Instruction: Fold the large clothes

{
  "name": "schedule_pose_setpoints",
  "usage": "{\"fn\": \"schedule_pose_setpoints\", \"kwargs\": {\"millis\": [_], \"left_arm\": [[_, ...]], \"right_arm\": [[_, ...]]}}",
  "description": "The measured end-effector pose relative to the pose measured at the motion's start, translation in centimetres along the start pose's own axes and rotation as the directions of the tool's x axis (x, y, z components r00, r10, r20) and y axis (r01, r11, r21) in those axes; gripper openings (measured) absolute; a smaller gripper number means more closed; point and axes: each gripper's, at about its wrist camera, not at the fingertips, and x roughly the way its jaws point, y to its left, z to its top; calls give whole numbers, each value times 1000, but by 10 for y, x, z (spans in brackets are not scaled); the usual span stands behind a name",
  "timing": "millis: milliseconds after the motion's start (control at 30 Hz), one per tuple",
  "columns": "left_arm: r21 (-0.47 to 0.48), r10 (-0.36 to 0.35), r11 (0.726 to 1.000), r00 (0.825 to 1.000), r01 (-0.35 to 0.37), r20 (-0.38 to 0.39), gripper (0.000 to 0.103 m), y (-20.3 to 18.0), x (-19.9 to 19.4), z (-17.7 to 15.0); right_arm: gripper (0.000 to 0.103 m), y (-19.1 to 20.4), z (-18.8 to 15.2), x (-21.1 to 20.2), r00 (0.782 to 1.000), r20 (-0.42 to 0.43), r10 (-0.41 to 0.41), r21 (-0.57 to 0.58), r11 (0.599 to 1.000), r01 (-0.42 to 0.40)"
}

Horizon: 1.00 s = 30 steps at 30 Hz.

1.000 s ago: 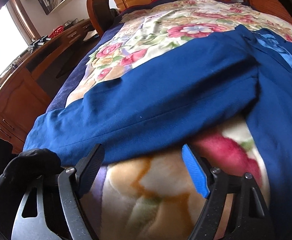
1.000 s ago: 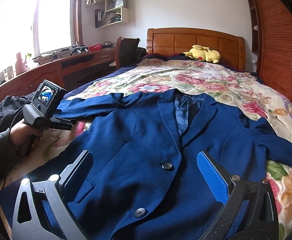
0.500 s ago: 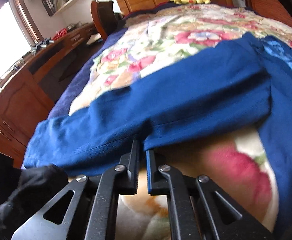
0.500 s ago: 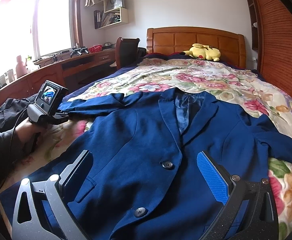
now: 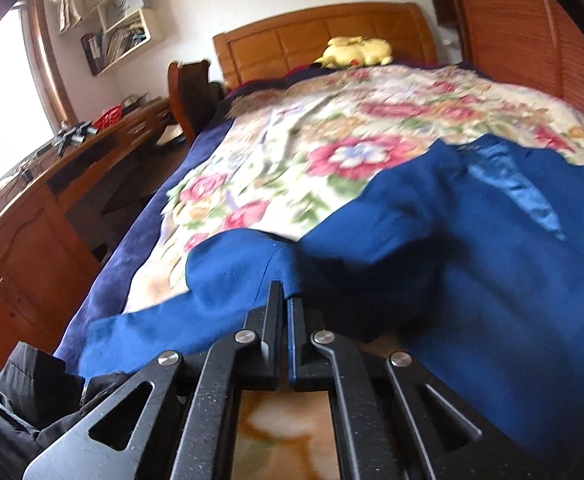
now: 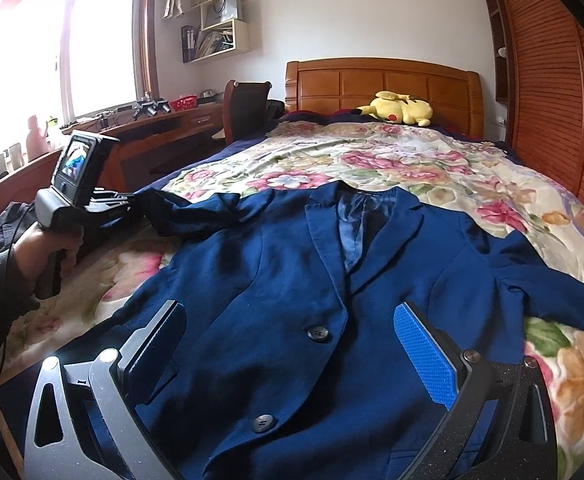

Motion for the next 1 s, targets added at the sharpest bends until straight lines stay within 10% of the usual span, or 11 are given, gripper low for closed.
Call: {"fn": "schedule_pose_setpoints", "kwargs": {"millis": [600, 1000], "left_arm": [[92, -200, 977, 978, 194, 55, 2, -90, -57, 25], [-1, -297, 955, 955, 297, -27, 17, -69, -65, -22]], "right_arm": [[103, -5, -1, 2, 1000, -11, -16, 11, 1000, 16], [103, -6, -1, 4, 1000, -20, -8, -5, 1000, 8]]}}
